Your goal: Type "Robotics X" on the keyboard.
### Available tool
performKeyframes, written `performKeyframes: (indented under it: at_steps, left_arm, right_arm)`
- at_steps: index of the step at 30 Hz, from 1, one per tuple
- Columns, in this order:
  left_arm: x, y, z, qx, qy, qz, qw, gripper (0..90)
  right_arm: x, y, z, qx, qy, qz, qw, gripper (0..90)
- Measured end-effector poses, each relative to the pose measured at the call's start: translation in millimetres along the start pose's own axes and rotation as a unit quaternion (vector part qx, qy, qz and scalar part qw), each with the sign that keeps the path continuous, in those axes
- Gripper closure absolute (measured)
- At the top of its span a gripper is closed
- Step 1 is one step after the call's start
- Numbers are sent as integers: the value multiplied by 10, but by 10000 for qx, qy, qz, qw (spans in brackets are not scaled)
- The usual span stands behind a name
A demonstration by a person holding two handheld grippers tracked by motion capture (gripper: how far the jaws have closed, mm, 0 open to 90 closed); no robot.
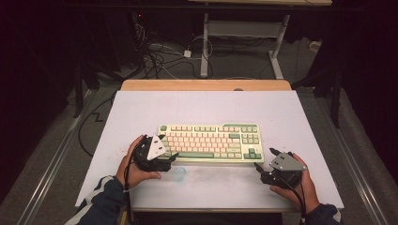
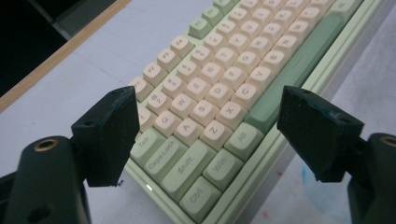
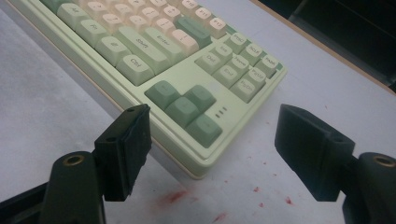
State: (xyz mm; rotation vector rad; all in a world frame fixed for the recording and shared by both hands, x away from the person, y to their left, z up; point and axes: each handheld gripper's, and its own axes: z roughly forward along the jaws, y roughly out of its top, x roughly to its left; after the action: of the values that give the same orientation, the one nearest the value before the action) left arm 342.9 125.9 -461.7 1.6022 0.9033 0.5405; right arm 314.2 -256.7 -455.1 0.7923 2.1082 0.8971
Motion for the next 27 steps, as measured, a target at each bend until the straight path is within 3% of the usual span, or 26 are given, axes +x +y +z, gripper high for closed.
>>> performKeyframes:
  at_steps: [16,22,27]
  left_arm:
    - [160,-182,-222,236,232,-5,9995,206]
    - [198,-203,-270,369,215,-135,9990,323]
    - [237,-253,-300,488,309,-138,9982,332]
  right_arm:
    - [6,21,-11,-97,5,118,9999,241]
    - [5,20,-13,-100,-20,126,9999,231]
    - [3,23,-16,-106,-41,153,9998,204]
